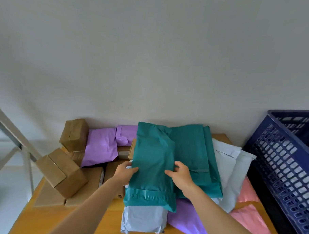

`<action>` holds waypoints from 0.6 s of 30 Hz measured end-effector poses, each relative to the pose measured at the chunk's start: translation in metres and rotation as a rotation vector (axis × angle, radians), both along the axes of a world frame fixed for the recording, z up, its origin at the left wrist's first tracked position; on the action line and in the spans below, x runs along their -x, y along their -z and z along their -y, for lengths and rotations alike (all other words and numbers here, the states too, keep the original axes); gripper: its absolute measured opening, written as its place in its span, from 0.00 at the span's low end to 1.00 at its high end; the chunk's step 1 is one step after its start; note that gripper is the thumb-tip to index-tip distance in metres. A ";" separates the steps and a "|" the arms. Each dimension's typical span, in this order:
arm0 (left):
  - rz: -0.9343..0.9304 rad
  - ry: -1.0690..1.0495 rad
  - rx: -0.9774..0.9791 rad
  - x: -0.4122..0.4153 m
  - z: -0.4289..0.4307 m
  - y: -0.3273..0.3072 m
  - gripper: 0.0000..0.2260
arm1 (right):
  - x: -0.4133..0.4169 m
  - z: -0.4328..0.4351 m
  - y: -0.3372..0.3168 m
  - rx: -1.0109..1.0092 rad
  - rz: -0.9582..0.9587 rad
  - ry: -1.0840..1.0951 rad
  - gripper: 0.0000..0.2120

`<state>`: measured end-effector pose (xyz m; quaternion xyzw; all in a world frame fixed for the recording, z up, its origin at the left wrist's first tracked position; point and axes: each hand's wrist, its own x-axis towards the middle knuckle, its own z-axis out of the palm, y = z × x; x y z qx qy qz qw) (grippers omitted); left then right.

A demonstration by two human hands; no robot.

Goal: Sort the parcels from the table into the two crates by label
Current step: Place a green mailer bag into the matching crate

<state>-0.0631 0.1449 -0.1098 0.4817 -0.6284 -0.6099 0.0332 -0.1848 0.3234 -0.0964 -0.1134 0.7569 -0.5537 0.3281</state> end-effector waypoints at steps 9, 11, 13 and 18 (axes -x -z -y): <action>-0.268 -0.013 0.012 -0.036 -0.038 -0.049 0.18 | -0.023 -0.048 -0.039 0.157 -0.057 -0.048 0.31; -0.319 0.031 0.032 -0.046 -0.049 -0.070 0.19 | -0.030 -0.059 -0.050 0.159 -0.094 -0.071 0.25; -0.312 0.076 0.079 -0.056 -0.060 -0.088 0.15 | -0.035 -0.070 -0.059 0.165 -0.123 -0.086 0.20; -0.261 0.087 0.249 -0.077 -0.078 -0.119 0.08 | -0.045 -0.096 -0.084 0.266 -0.032 -0.098 0.18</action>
